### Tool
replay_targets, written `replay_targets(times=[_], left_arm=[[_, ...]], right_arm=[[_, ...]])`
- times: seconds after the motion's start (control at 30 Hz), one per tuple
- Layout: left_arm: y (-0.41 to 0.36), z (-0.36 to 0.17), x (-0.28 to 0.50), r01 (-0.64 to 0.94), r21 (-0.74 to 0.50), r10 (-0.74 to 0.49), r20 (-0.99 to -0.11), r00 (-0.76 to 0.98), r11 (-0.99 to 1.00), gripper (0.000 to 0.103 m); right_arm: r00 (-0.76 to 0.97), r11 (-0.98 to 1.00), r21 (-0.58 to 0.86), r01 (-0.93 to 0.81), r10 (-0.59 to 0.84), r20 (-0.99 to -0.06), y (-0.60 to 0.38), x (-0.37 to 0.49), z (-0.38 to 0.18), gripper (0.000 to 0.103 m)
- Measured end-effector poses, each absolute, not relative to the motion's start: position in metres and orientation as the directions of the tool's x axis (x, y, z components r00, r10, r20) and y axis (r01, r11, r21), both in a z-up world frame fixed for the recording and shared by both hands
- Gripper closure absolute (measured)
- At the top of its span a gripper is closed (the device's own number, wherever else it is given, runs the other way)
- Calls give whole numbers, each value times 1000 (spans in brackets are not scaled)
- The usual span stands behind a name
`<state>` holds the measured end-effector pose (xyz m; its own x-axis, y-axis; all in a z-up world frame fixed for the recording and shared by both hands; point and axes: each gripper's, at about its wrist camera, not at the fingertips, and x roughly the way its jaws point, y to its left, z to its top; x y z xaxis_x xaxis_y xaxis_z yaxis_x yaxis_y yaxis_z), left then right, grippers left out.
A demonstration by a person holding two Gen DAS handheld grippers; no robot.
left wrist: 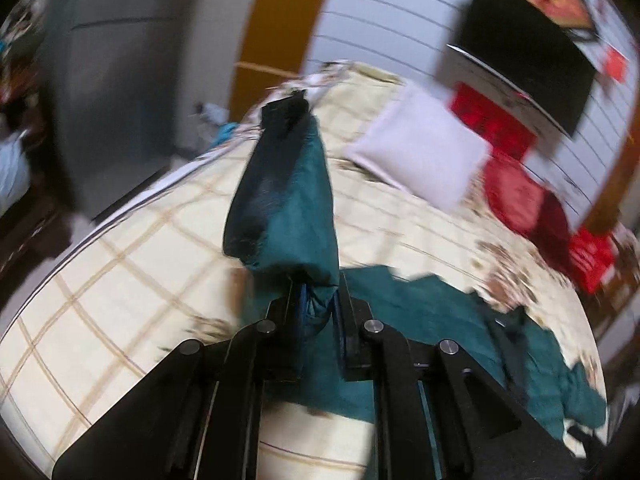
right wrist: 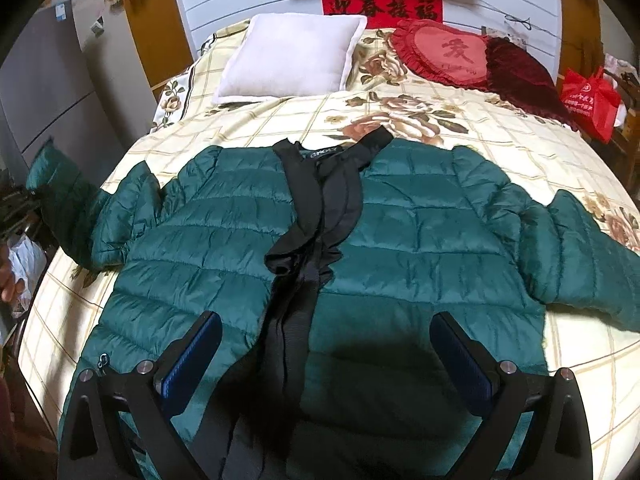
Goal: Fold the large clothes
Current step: 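Grasp the sleeve cuff with the left tool and lift it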
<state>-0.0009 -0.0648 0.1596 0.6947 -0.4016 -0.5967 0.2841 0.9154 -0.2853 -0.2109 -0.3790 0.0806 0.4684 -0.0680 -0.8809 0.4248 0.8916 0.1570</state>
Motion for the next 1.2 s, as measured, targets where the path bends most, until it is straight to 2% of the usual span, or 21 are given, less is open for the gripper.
replay_targets(times=[0.3,0.53,0.83,1.03,1.07,1.13,1.17,1.2], left_arm=[[-206,166,-84,564,-168,-535,-609,585,808,94],[-270,142,-110,607,-155,-542,-651,531,780,94],[-223,124,-96,532,-241,-520,-715,468,811,93],[-165,107,-88,459,-228,-461,-737,494,858,93],[-154,104,-86,442,-250,-464,-741,485,861,91],[-135,98,-82,414,-298,-481,-742,466,860,75],[-127,96,-81,403,-323,-494,-738,459,856,55],[-118,94,-81,391,-357,-515,-729,452,848,40]], right_arm=[[482,878,152,455,-99,-870,-405,-233,97,0],[496,862,182,472,-89,-864,-423,-255,105,0],[526,859,295,419,35,-850,-413,-224,87,0],[560,822,462,332,222,-798,-384,-158,65,0],[561,810,496,311,264,-784,-376,-140,60,0],[565,795,535,286,311,-764,-365,-118,53,0],[568,786,558,267,340,-750,-358,-105,51,0],[568,775,583,243,374,-733,-348,-88,48,0]])
